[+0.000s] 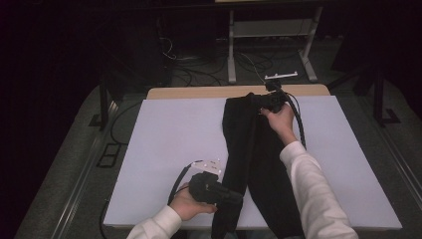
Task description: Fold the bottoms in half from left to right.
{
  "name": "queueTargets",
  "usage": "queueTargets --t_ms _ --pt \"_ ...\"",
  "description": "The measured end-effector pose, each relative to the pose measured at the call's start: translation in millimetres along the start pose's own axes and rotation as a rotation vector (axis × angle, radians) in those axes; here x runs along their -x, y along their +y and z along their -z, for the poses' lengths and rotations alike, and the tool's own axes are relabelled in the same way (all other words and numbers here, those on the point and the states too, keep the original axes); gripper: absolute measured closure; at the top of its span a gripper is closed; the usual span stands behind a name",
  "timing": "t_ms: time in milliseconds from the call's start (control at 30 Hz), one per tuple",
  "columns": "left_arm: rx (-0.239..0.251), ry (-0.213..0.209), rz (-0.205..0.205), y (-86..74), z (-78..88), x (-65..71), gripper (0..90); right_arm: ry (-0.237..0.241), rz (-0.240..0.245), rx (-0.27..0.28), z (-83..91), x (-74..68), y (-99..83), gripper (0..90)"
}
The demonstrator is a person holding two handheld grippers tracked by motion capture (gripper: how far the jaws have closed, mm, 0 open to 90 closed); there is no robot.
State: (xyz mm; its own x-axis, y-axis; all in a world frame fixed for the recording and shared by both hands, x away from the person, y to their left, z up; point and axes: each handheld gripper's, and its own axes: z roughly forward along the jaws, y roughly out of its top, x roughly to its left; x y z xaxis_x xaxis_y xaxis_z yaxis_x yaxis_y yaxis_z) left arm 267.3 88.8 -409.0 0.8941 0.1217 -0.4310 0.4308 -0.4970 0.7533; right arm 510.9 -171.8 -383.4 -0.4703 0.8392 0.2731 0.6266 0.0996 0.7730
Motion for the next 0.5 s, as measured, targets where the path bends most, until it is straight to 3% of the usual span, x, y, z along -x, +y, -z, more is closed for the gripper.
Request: queueTargets --t_ms 500 --pt "-0.03 -0.06 -0.011 32.6 -49.1 -2.4 89.1 -0.022 0.001 -0.041 8.6 38.4 -4.2 88.8"
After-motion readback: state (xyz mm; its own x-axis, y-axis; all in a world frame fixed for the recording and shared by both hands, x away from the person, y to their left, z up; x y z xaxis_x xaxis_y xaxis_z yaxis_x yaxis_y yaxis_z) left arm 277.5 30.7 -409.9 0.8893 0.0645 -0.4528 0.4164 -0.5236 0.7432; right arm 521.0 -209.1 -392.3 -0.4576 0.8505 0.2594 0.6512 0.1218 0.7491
